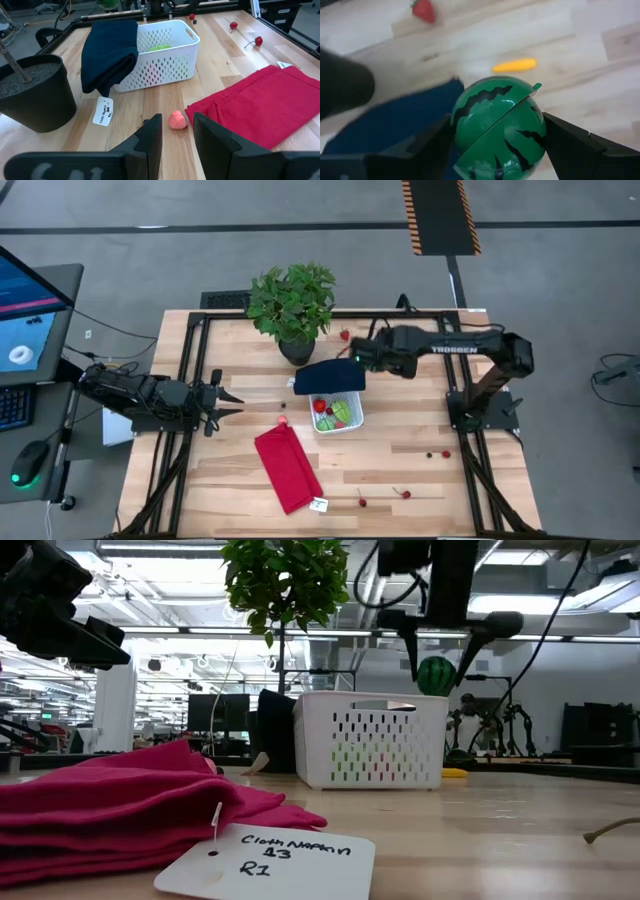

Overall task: Pick and placing Produce into tupperware
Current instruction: Put the watermelon into the bin, then put the cherry into the bin

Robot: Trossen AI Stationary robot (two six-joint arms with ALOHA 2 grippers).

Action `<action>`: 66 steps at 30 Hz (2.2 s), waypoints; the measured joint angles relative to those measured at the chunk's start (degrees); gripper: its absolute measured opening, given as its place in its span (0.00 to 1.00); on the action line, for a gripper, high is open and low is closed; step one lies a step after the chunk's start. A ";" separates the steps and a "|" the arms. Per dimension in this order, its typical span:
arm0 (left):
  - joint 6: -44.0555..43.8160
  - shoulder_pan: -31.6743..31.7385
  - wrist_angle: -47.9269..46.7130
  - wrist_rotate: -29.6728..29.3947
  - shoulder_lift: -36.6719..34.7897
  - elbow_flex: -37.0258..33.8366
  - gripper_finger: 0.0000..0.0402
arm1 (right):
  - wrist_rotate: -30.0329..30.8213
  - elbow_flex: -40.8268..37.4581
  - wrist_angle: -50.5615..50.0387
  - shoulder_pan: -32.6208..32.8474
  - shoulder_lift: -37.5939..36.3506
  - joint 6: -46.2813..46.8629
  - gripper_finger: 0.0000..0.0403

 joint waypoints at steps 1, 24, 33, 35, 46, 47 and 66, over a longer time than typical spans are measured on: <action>0.01 -0.01 0.00 0.00 0.00 0.00 0.25 | 0.41 0.00 -0.22 1.61 -0.28 0.80 0.76; 0.01 0.01 0.02 -0.02 0.02 0.00 0.25 | 10.14 -0.02 18.82 23.10 8.05 5.84 0.76; -0.01 0.00 0.07 -0.06 0.22 0.00 0.25 | 9.26 3.14 20.96 22.33 13.33 8.20 0.77; 0.01 0.01 0.11 -0.06 0.00 0.00 0.25 | 8.73 4.38 19.92 22.20 14.21 7.46 0.80; 0.00 0.01 0.10 -0.29 0.20 0.00 0.25 | 8.27 6.65 15.37 20.68 15.52 6.97 0.92; 0.01 0.01 0.09 -0.28 0.06 0.00 0.25 | 8.31 6.66 15.31 20.96 15.21 5.85 0.92; 0.01 0.01 0.09 -0.28 0.04 0.00 0.25 | 14.52 6.67 8.84 44.18 13.10 13.35 0.92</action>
